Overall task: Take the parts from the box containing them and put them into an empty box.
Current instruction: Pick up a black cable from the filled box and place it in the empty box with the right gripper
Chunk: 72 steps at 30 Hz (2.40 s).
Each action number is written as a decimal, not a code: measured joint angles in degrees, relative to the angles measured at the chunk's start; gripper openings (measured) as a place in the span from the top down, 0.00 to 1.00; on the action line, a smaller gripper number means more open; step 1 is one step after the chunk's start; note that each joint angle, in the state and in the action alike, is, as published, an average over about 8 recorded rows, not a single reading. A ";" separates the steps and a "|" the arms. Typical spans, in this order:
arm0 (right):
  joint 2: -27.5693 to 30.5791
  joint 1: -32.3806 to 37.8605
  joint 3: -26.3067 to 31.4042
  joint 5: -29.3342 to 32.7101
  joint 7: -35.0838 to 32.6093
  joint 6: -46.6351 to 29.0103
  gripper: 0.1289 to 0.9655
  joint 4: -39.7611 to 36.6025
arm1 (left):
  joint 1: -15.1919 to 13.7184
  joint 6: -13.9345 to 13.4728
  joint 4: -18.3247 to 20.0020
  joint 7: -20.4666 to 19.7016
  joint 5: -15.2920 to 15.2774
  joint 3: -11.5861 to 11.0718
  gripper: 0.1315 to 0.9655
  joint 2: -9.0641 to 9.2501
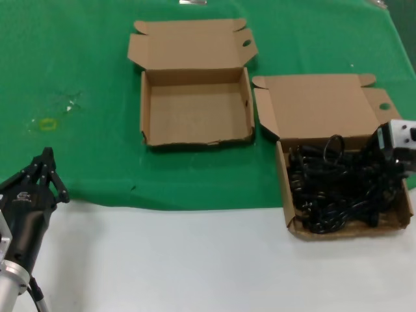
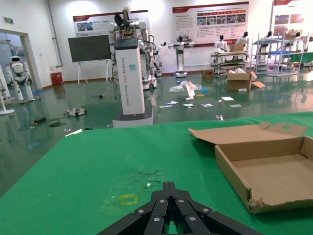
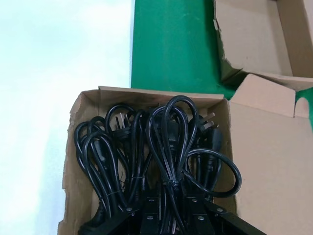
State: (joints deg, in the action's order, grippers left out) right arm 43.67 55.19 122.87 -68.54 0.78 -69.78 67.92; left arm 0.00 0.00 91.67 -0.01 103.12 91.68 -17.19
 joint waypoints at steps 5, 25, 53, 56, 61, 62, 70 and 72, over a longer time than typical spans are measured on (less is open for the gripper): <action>1.02 1.33 -0.49 -0.12 1.49 -2.41 0.90 1.77 | 0.00 0.00 0.00 0.00 0.00 0.00 0.99 0.00; -6.13 8.94 -0.39 0.05 3.79 -2.23 0.90 -2.02 | 0.00 0.00 0.00 0.00 0.00 0.00 0.99 0.00; -29.31 16.59 3.46 0.28 -9.40 14.40 0.90 -29.41 | 0.00 0.00 0.00 0.00 0.00 0.00 0.99 0.00; -31.75 17.72 3.41 -0.35 -11.90 16.08 0.90 -33.72 | 0.00 0.00 0.00 0.00 0.00 0.00 0.99 0.00; -35.68 19.70 2.96 -1.68 -16.63 18.90 0.90 -40.97 | 0.00 0.00 0.00 0.00 0.00 0.00 0.99 0.00; -36.40 20.08 2.82 -1.97 -17.58 19.43 0.90 -42.35 | 0.00 0.00 0.00 0.00 0.00 0.00 0.99 0.00; -41.63 23.28 2.80 -6.35 -26.10 24.21 0.90 -53.83 | 0.00 0.00 0.00 0.00 0.00 0.00 0.99 0.00; -42.41 23.75 4.26 -8.55 -27.63 25.59 0.90 -55.69 | 0.00 0.00 0.00 0.00 0.00 0.00 0.99 0.00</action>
State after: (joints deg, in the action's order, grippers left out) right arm 1.27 78.94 127.13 -77.09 -26.85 -44.18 12.22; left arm 0.00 0.00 91.67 -0.01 103.12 91.68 -17.19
